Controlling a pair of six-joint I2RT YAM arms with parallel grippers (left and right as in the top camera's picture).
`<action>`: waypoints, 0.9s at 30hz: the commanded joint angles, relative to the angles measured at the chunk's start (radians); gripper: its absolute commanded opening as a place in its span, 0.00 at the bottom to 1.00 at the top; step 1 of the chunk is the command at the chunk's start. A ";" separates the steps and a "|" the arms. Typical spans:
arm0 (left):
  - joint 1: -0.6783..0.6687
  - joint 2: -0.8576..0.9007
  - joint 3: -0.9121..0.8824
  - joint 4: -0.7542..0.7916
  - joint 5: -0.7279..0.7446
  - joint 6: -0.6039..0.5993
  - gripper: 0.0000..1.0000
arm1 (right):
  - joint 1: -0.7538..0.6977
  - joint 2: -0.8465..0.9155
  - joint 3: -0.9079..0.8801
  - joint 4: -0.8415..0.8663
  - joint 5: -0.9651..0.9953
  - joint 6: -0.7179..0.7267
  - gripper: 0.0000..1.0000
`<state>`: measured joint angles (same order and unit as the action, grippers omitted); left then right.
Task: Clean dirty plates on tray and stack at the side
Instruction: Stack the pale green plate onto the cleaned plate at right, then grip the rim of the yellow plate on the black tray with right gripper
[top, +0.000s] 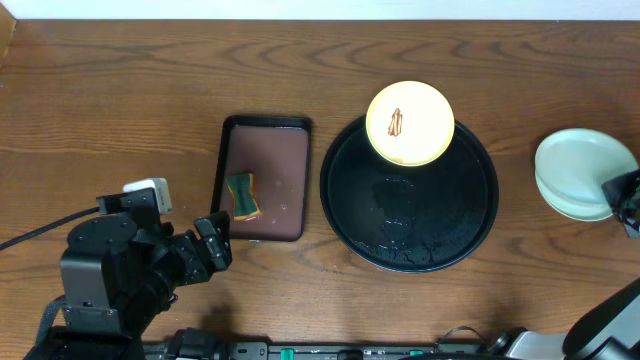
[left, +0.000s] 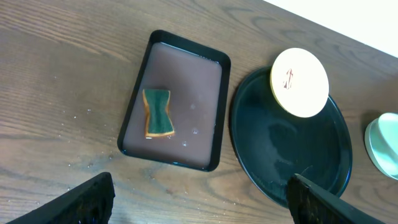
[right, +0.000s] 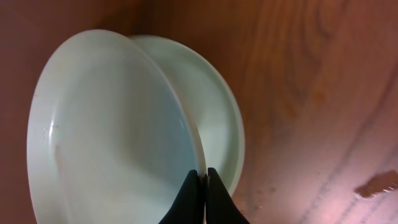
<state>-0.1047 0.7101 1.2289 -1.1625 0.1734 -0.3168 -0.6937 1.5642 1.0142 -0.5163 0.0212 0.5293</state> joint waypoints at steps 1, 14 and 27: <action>0.005 0.000 -0.003 0.000 -0.009 0.002 0.89 | -0.007 0.023 0.006 0.009 0.066 -0.042 0.19; 0.005 0.000 -0.003 0.000 -0.009 0.002 0.89 | 0.444 -0.166 0.011 0.155 -0.414 -0.271 0.53; 0.005 0.000 -0.003 0.000 -0.009 0.002 0.89 | 0.800 0.314 0.011 0.387 -0.136 -0.486 0.20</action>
<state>-0.1047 0.7113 1.2289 -1.1633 0.1734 -0.3168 0.1028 1.8042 1.0241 -0.1547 -0.0025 0.1246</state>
